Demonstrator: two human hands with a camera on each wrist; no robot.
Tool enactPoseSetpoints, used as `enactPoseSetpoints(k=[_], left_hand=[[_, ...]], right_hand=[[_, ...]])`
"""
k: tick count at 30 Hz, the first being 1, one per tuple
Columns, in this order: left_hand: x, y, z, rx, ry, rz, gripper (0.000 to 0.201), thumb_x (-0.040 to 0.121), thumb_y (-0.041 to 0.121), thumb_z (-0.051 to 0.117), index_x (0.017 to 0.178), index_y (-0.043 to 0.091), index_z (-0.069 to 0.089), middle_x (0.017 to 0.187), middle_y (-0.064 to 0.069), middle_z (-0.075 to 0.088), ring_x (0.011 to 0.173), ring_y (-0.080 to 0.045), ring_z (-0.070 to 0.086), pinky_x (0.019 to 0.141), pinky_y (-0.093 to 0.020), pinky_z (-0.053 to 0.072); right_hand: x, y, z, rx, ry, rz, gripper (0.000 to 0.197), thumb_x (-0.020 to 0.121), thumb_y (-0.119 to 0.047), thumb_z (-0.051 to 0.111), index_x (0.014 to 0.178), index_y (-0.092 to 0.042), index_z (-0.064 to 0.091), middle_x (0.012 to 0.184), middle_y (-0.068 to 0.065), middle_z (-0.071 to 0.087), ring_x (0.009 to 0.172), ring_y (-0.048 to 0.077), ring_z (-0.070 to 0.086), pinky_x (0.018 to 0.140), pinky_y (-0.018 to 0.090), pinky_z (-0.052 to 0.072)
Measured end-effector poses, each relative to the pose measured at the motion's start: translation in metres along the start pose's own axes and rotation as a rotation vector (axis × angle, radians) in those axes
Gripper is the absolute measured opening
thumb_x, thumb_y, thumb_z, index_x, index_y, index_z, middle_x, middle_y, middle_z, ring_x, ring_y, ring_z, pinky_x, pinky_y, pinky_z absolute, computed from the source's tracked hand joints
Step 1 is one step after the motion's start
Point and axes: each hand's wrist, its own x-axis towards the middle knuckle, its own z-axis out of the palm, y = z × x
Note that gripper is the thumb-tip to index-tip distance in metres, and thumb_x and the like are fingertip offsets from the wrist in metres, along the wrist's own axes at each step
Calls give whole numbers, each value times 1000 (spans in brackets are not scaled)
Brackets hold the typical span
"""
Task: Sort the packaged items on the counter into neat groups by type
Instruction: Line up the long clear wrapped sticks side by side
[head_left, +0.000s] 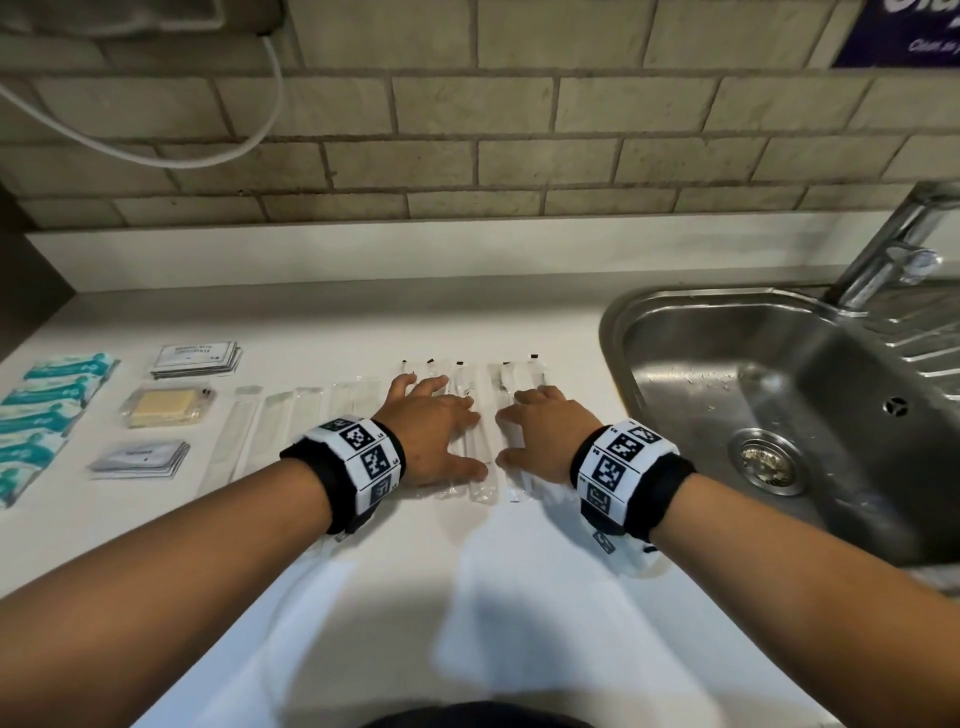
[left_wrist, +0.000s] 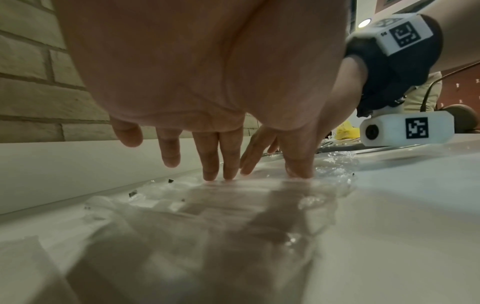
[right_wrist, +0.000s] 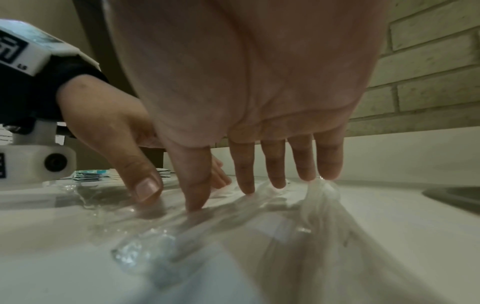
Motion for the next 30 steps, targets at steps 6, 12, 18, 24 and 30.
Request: enactPoseSetpoints(k=[6, 12, 18, 24, 30], left_hand=[[5, -2, 0, -18, -3, 7, 77, 78, 72, 53, 144, 35, 41, 158, 12, 28, 150, -19, 7, 118, -49, -5], [8, 0, -2, 0, -30, 27, 76, 81, 70, 52, 146, 34, 38, 160, 11, 23, 150, -20, 5, 116, -51, -7], [9, 0, -2, 0, -39, 26, 75, 81, 71, 53, 145, 35, 39, 160, 12, 23, 150, -19, 6, 117, -52, -6], [8, 1, -2, 0, -37, 24, 75, 80, 71, 53, 145, 34, 39, 160, 12, 23, 150, -20, 6, 117, -53, -6], [7, 2, -2, -27, -37, 18, 76, 81, 71, 52, 146, 33, 38, 160, 11, 23, 150, -19, 6, 117, -53, -6]], right_hand=[[3, 0, 2, 48, -29, 10, 42, 87, -45, 54, 121, -19, 58, 120, 6, 52, 124, 29, 39, 97, 42, 43], [5, -1, 2, 64, -33, 20, 41, 87, -42, 54, 121, -18, 58, 124, 8, 51, 126, 31, 38, 100, 44, 43], [5, 0, 2, 72, -37, 26, 44, 87, -42, 55, 125, -19, 56, 134, 9, 48, 130, 31, 35, 101, 46, 43], [4, 0, 0, 59, -36, 11, 43, 88, -42, 55, 124, -19, 57, 131, 9, 50, 128, 31, 38, 100, 45, 43], [3, -1, -3, 51, -31, 8, 44, 88, -43, 56, 125, -20, 56, 132, 8, 50, 129, 30, 38, 101, 45, 43]])
